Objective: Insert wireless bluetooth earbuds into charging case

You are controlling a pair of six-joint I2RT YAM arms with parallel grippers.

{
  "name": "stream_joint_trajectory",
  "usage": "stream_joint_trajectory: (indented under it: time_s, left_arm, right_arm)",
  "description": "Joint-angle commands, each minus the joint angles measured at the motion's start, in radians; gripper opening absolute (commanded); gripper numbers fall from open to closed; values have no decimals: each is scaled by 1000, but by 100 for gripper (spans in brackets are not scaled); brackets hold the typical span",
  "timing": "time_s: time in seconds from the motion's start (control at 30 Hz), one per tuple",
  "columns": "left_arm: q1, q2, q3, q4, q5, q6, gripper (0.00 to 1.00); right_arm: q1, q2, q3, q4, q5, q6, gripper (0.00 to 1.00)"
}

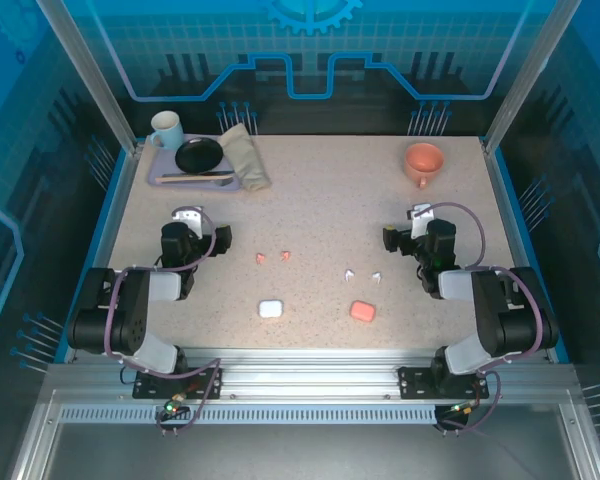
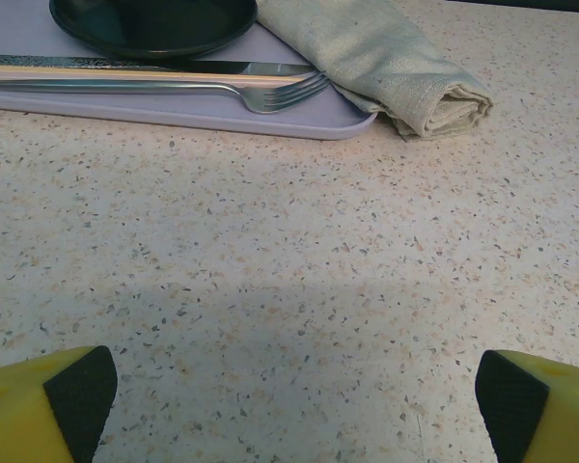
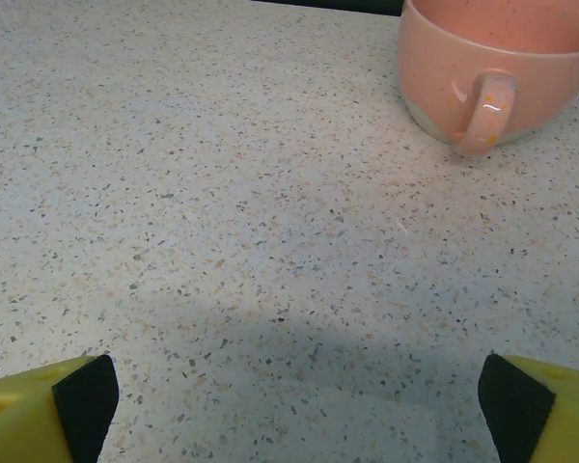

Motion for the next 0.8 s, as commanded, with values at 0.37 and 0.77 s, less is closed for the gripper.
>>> stream_joint_trajectory:
  time_s: [0.37, 0.77]
  left_arm:
    - [-4, -12, 28, -4, 14, -2, 99]
    - [-2, -30, 37, -32, -8, -13, 99]
  right_arm:
    - [-11, -10, 21, 7, -13, -10, 100]
    - [-22, -66, 56, -90, 58, 36, 100]
